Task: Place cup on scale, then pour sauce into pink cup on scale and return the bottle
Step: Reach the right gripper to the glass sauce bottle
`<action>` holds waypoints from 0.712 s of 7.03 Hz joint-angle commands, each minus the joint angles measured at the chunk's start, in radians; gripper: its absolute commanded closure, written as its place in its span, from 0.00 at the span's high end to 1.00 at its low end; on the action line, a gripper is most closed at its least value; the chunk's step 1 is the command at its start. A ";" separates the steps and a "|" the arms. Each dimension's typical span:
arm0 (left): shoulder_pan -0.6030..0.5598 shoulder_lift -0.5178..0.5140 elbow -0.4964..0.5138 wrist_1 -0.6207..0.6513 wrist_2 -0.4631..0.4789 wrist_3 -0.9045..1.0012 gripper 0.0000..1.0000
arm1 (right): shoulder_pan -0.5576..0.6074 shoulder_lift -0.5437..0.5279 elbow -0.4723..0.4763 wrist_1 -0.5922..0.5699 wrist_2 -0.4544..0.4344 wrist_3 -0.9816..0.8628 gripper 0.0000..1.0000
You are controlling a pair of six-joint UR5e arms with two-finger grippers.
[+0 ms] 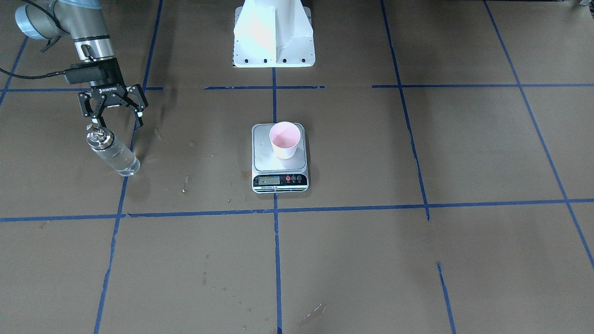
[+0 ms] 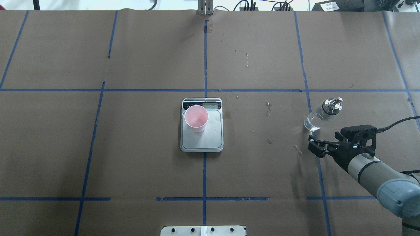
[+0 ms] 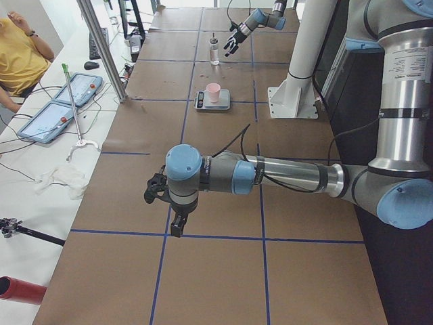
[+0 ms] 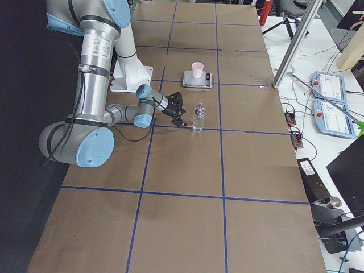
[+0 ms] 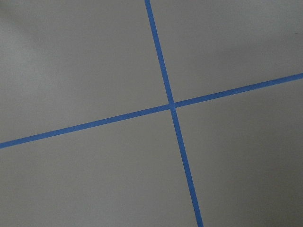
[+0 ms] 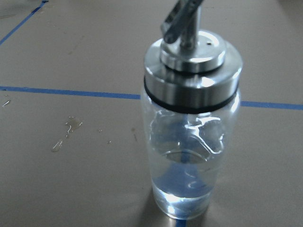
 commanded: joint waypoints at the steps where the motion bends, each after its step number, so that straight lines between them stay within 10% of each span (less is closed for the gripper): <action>1: 0.000 0.002 -0.001 0.002 -0.004 0.000 1.00 | -0.001 0.014 -0.038 0.005 -0.071 -0.016 1.00; 5: 0.000 0.000 -0.004 0.000 -0.004 0.000 1.00 | 0.020 0.038 -0.052 0.006 -0.153 -0.036 1.00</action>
